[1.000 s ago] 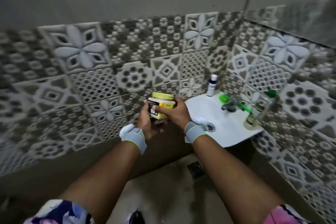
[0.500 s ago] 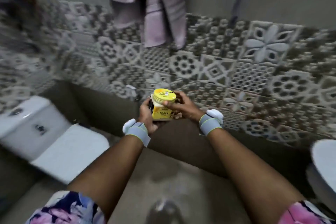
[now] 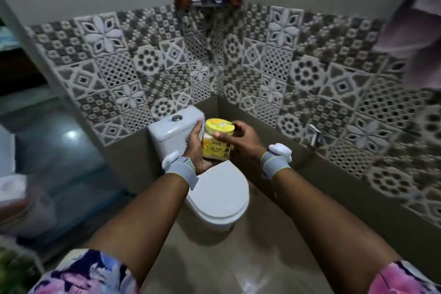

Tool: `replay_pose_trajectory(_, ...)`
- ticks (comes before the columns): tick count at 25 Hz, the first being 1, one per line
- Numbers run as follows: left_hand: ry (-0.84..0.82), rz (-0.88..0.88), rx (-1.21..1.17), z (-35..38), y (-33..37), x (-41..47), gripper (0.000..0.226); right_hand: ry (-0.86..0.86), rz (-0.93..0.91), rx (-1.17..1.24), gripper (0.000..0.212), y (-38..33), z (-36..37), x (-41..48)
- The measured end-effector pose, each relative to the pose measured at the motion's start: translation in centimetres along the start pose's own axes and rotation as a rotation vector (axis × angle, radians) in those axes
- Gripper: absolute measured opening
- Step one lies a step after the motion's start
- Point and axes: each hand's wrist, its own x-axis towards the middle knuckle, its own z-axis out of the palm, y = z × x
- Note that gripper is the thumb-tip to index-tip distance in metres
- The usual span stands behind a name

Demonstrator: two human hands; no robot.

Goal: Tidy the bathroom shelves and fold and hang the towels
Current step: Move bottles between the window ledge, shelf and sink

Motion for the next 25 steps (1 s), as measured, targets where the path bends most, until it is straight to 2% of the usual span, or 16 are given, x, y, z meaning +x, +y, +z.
replay_pose_trajectory(6, 0.023, 0.105, -0.072, -4.2, 7.4, 4.2, 0.078, -0.048, -0.088, -0.049, 0.039, -2.2, 5.3, 9.0)
replay_pose_trajectory(13, 0.015, 0.289, -0.095, -3.9, 18.9, 12.0, 0.086, -0.073, -0.258, -0.201, 0.046, -7.6, 7.6, 23.9)
replay_pose_trajectory(17, -0.014, 0.381, -0.091, -2.9, 25.5, 15.8, 0.089, -0.002, -0.382, -0.413, 0.062, -11.9, 8.2, 30.5)
replay_pose_trajectory(21, -0.062, 0.404, -0.105, -0.8, 31.1, 19.2, 0.088, 0.117, -0.486, -0.758, 0.070, -16.3, 7.4, 35.9)
replay_pose_trajectory(25, -0.151, 0.397, -0.132, 1.8, 35.5, 22.9, 0.085, 0.165, -0.538, -0.870, 0.057, -20.1, 6.0, 40.5)
